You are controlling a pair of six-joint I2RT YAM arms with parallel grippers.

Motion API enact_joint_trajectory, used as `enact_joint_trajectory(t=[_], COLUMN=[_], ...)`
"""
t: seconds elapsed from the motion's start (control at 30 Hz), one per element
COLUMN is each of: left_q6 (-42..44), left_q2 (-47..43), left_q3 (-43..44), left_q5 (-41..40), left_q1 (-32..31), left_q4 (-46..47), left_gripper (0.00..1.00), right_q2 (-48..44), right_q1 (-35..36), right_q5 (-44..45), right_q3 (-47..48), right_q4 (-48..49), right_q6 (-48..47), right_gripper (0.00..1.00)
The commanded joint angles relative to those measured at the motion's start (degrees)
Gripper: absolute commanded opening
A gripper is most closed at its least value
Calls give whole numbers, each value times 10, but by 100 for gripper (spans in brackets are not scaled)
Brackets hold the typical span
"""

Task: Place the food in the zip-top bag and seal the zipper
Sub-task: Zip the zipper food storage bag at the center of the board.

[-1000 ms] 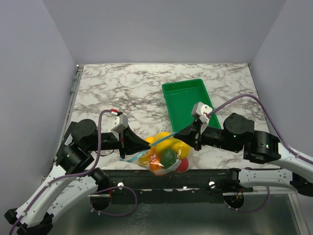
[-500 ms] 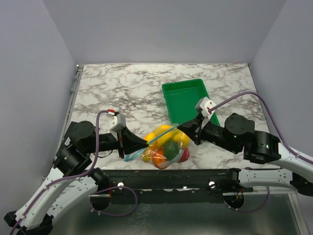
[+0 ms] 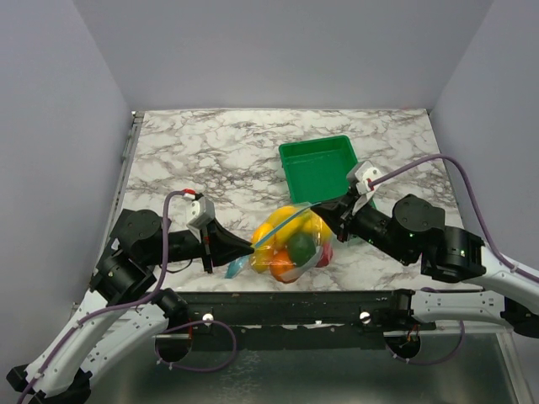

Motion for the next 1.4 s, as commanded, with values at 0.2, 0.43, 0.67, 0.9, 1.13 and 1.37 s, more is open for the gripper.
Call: enact_joint_trajectory(t=[0.2,0.43,0.67,0.9,1.13,1.37], left_q6=[-11,-15,-15,-17,-20,-17], left_q2=[-15,-19,-22,-25,-29,-21], left_q3=[14,13,14,13,13,21], left_q5=[2,-2,-4,-3,-4,-11], left_q1=[-2,-2,-1,-2,-2,-2], left_q4=[-47,-47,-48,-48,-49,-49], left_gripper=[0,0,0,0,0,0], right_q2=[-41,-46,-55,-61,-65,-65], right_q1=[-5,-5,-6,-5,-5,-5], right_q5=[155,209,269,324,365,343], right_q3=[-17,-36,-57,-80,-103,-105], right_q4=[123,171,207,250,302,281], right_q6=[-24,-50,-64,-88,-119,-95], right_gripper=[1,1,1,1,1,1])
